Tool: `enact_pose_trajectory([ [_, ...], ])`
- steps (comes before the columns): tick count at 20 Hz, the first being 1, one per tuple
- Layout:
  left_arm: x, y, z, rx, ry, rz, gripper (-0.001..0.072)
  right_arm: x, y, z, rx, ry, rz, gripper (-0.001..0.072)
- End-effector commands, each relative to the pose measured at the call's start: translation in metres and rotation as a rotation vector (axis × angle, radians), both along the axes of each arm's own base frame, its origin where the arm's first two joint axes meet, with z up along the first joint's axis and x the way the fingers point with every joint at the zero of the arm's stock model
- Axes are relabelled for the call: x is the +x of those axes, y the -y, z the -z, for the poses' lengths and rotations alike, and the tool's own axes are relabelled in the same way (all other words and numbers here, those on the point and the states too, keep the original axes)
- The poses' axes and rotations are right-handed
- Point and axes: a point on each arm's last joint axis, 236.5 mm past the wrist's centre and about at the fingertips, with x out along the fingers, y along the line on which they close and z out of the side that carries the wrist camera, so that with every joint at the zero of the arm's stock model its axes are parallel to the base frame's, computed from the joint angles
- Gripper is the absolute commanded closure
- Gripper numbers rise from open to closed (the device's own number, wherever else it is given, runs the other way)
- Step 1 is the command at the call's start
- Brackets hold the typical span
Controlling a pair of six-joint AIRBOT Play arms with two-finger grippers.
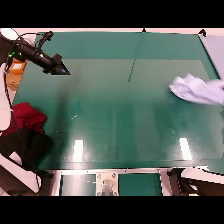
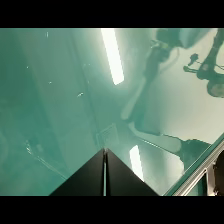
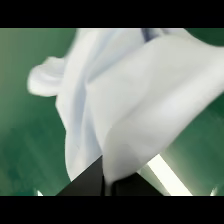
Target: Fold the shirts.
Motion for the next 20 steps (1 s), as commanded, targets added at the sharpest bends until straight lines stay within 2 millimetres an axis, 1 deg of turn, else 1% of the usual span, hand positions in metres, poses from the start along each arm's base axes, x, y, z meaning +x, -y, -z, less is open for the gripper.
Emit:
enact_pose_trajectory([
  [1, 0.0, 0.0, 0.0, 0.0, 0.001, -0.001, 0.0677, -0.126, 0.049, 0.061, 0.082, -0.167, 0.302, 0.07],
  [2, 0.0, 0.0, 0.0, 0.0, 0.001, -0.001, 0.0677, -0.151, 0.049, 0.083, 0.119, -0.194, 0.356, 0.07],
  [3, 0.0, 0.0, 0.0, 0.0, 0.001, -0.001, 0.0677, -0.172, 0.046, 0.104, 0.142, -0.215, 0.401, 0.07],
  [5, 0.0, 0.0, 0.0, 0.0, 0.001, -0.001, 0.0677, -0.206, 0.036, 0.139, 0.166, -0.275, 0.458, 0.07],
  [7, 0.0, 0.0, 0.0, 0.0, 0.001, -0.001, 0.0677, -0.232, 0.026, 0.163, 0.165, -0.348, 0.478, 0.07],
  [8, 0.001, 0.0, 0.0, 0.0, 0.002, -0.002, 0.0677, -0.237, 0.025, 0.168, 0.157, -0.363, 0.481, 0.0699],
  [9, 0.001, 0.0, 0.0, 0.0, 0.005, -0.004, 0.0677, -0.238, 0.024, 0.169, 0.156, -0.365, 0.48, 0.0681],
  [10, 0.002, 0.0, 0.0, 0.0, 0.008, -0.008, 0.0677, -0.238, 0.023, 0.166, 0.164, -0.366, 0.476, 0.0459],
  [11, 0.003, 0.0, 0.0, 0.0, 0.009, -0.008, 0.0677, -0.237, 0.022, 0.16, 0.178, -0.37, 0.463, 0.0275],
  [12, 0.004, 0.0, 0.0, 0.0, 0.013, -0.011, 0.0677, -0.241, 0.022, 0.148, 0.196, -0.395, 0.451, 0.0294],
  [13, 0.006, 0.0, -0.001, -0.001, 0.02, -0.018, 0.0677, -0.252, 0.021, 0.135, 0.217, -0.454, 0.463, 0.0323],
  [14, 0.009, -0.001, -0.001, -0.001, 0.029, -0.026, 0.0677, -0.273, 0.021, 0.117, 0.24, -0.555, 0.503, 0.0333],
  [15, 0.011, -0.001, -0.001, -0.001, 0.036, -0.033, 0.0677, -0.291, 0.02, 0.095, 0.259, -0.65, 0.56, 0.0401],
  [16, 0.014, -0.001, -0.002, -0.002, 0.044, -0.04, 0.0678, -0.292, 0.024, 0.077, 0.252, -0.658, 0.573, 0.0496],
  [17, 0.016, -0.001, -0.004, -0.002, 0.057, -0.048, 0.0678, -0.274, 0.032, 0.059, 0.209, -0.592, 0.557, 0.0592],
  [18, 0.018, -0.001, -0.008, -0.001, 0.073, -0.054, 0.0679, -0.245, 0.041, 0.042, 0.15, -0.492, 0.526, 0.0646],
  [19, 0.016, -0.001, -0.017, 0.001, 0.093, -0.056, 0.0679, -0.2, 0.048, 0.024, 0.077, -0.346, 0.47, 0.0647],
  [20, 0.014, -0.002, -0.026, 0.01, 0.112, -0.056, 0.0679, -0.153, 0.048, 0.004, 0.006, -0.197, 0.392, 0.0696],
])
